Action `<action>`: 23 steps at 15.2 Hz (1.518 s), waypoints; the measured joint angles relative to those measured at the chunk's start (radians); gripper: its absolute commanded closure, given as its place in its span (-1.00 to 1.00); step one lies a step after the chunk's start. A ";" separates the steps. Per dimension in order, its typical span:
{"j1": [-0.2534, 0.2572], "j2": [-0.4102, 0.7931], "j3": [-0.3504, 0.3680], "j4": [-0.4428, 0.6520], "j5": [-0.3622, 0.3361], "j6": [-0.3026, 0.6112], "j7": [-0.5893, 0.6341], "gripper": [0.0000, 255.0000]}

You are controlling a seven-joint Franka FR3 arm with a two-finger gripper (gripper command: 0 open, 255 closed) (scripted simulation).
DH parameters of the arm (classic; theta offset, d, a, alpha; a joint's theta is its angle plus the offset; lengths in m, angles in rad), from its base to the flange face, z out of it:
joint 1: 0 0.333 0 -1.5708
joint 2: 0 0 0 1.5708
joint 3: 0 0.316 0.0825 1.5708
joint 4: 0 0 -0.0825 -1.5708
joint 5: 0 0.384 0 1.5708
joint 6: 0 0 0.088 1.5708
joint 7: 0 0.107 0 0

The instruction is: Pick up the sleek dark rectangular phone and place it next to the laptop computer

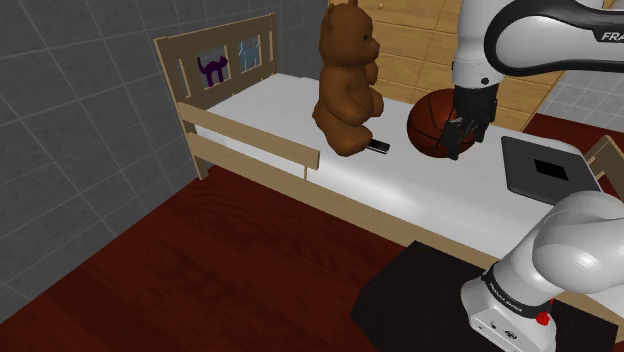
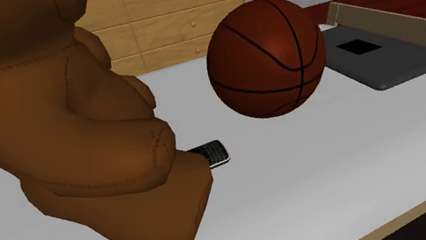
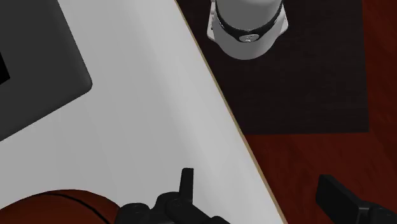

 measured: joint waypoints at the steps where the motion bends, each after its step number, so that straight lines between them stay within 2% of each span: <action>1: 0.000 0.000 0.000 0.000 0.000 0.000 0.000 -1.00; 4: -0.006 0.037 -0.036 -0.012 -0.019 0.073 -0.042 -1.00; 11: -0.021 0.218 -0.148 -0.003 -0.056 0.328 -0.182 -1.00; 18: -0.010 0.435 -0.232 0.077 -0.027 0.582 -0.333 -1.00; 20: -0.002 0.501 -0.245 0.122 -0.001 0.696 -0.378 -1.00; 23: -0.005 0.609 -0.281 0.168 0.044 0.944 -0.467 -1.00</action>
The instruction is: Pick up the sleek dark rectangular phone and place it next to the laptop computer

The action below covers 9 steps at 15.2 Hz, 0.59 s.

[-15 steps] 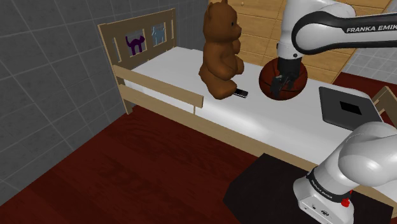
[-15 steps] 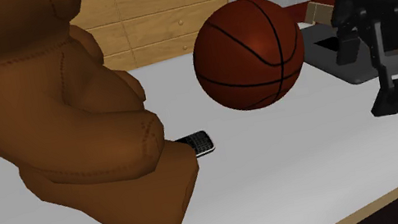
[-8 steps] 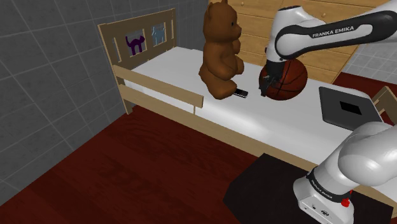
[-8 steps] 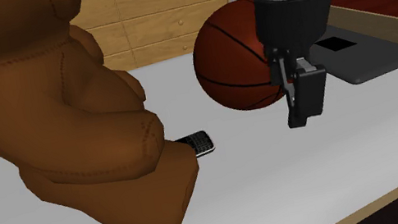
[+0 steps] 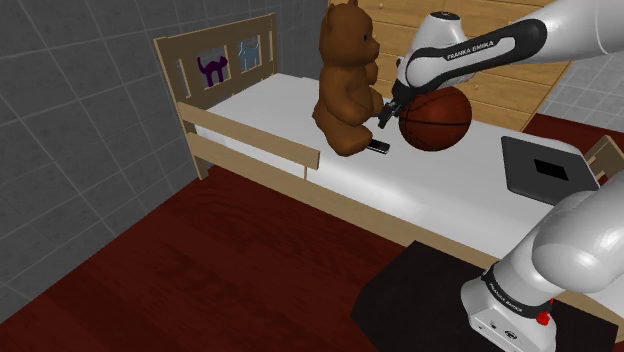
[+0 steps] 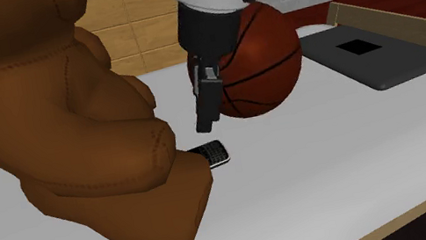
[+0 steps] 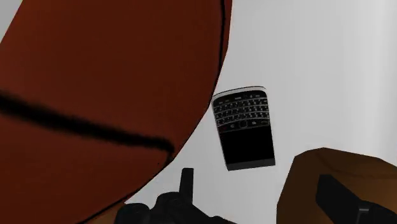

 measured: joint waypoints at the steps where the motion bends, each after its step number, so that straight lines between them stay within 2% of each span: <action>1: -0.001 0.038 -0.012 0.014 0.020 0.071 -0.034 -1.00; 2: -0.003 0.093 -0.028 0.053 0.050 0.113 -0.077 -1.00; 4: -0.004 0.165 -0.035 0.115 0.096 0.062 -0.133 -1.00; 7: 0.001 0.216 -0.028 0.143 0.114 0.022 -0.144 -1.00; 8: 0.001 0.230 -0.025 0.146 0.120 0.025 -0.149 -1.00; 9: 0.000 0.243 -0.023 0.131 0.127 0.084 -0.157 -1.00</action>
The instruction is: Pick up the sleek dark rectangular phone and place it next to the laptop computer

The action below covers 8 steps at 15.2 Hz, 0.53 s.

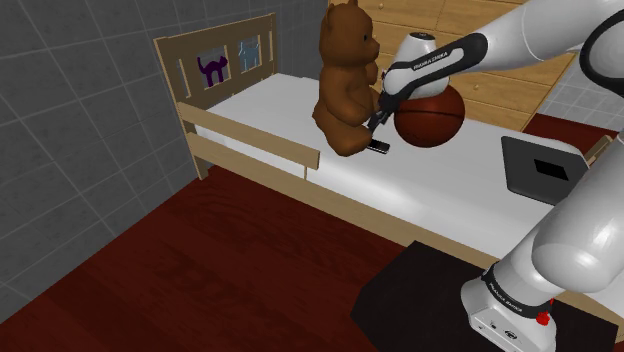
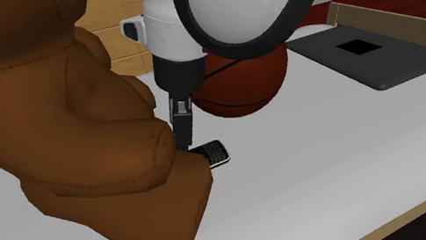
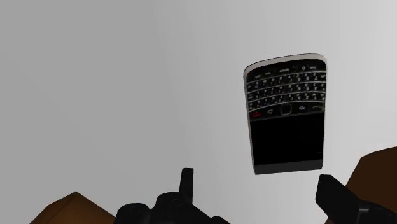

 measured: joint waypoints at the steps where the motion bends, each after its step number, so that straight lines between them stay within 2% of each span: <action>1: 0.002 0.000 0.001 -0.023 -0.002 0.067 0.007 -1.00; 3: -0.006 -0.019 -0.005 -0.073 -0.005 0.151 -0.004 -1.00; 4: -0.002 -0.008 -0.003 -0.068 -0.007 0.109 0.013 -1.00; 6: -0.008 0.015 -0.005 -0.028 0.003 -0.086 0.005 -1.00; 8: -0.009 0.019 -0.004 -0.044 0.005 -0.135 0.003 -1.00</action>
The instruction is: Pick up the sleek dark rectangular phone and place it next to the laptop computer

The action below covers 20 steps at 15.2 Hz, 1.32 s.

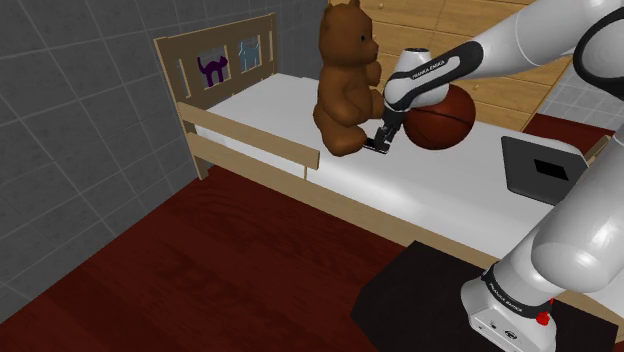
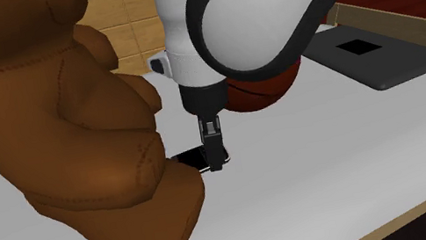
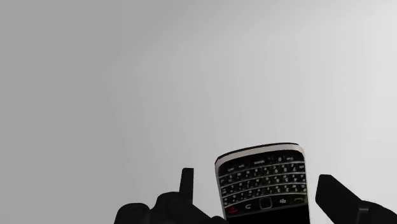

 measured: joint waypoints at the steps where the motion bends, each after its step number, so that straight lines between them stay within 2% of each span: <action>1: 0.000 -0.004 0.000 -0.006 -0.002 -0.010 0.001 -1.00; 2: 0.001 -0.006 0.000 -0.007 -0.002 -0.016 0.002 1.00; 12: 0.001 -0.007 0.000 -0.008 -0.003 -0.023 0.003 1.00; 20: 0.004 -0.063 -0.002 0.029 -0.024 -0.114 0.019 1.00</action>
